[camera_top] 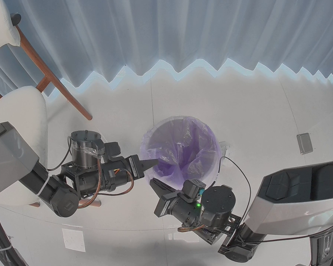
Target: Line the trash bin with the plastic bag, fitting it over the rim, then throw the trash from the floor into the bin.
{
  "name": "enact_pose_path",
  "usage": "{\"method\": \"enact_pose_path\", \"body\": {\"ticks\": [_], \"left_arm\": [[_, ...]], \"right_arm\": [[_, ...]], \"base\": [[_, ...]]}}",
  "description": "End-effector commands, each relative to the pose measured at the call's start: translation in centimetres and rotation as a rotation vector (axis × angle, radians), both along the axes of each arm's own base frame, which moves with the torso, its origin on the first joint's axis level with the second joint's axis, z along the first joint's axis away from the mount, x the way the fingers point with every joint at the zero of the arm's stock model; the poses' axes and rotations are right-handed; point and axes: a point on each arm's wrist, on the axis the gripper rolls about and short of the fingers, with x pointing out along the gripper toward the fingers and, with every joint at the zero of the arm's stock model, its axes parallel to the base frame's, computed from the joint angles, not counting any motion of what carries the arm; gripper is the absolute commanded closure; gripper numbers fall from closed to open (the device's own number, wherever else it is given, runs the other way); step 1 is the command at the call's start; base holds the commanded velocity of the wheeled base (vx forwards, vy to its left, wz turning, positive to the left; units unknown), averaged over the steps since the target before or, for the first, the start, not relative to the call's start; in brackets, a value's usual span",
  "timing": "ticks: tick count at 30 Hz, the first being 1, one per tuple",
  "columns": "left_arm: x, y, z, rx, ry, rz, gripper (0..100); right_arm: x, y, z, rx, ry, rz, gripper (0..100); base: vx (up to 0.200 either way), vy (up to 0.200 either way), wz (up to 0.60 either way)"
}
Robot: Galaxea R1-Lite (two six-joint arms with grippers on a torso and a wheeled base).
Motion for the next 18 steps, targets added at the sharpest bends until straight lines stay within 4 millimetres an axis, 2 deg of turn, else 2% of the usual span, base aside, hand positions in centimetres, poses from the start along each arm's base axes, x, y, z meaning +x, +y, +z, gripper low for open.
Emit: {"method": "enact_pose_path", "body": {"ticks": [1,10,13,18], "left_arm": [[-0.1,0.1,-0.1,0.018,-0.01,-0.003,100],[-0.5,0.4,-0.7,0.08,-0.022,0.03,100],[-0.7,0.9,-1.1,0.136,-0.04,0.052,100],[-1.2,1.2,-2.2,0.203,-0.031,0.075,100]], "right_arm": [[-1.1,-1.2,1.3,0.009,-0.005,-0.003,100],[-3.7,-5.7,4.4,-0.01,0.0,-0.042,100],[-3.7,-6.0,4.4,-0.017,-0.003,-0.049,100],[-2.4,-7.5,4.2,-0.011,0.006,-0.102,100]], "base": [[0.0,0.0,0.0],[0.0,0.0,0.0],[0.0,0.0,0.0],[0.0,0.0,0.0]]}}
